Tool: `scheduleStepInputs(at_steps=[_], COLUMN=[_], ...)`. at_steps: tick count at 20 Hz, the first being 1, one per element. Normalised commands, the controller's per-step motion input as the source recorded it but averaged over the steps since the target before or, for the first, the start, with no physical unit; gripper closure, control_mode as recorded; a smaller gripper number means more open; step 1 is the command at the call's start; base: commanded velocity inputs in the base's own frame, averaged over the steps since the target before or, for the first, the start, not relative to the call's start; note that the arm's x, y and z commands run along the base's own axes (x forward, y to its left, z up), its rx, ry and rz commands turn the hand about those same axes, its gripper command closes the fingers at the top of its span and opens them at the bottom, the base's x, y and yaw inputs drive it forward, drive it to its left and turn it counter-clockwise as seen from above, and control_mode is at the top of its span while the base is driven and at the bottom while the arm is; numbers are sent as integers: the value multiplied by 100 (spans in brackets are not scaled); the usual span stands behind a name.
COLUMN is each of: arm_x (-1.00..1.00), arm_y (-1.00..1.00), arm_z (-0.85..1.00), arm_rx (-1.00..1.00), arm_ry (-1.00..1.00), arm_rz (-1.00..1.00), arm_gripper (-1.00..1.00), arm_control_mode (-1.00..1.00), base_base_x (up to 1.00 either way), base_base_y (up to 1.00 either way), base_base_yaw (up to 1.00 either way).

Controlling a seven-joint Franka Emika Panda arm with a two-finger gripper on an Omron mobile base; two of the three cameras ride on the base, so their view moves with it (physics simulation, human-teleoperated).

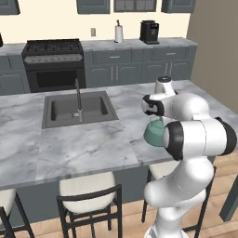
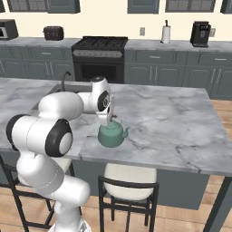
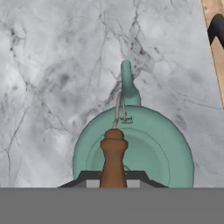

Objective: The kettle is done boiling. Turn off the stove, then wait for 300 timesteps before moving the kettle to the dining table.

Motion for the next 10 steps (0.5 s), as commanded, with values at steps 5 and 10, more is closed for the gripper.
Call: scheduleStepInputs(at_steps=[5,10], arm_x=[9,5], arm_y=[3,4], arm_z=[-14,-16], arm_rx=[0,0], arm_ry=[0,0], arm_rz=[0,0], arm_gripper=[100,100], arm_control_mode=[-100,-100], base_base_x=[0,0], base_base_y=[0,0], base_base_yaw=[0,0])
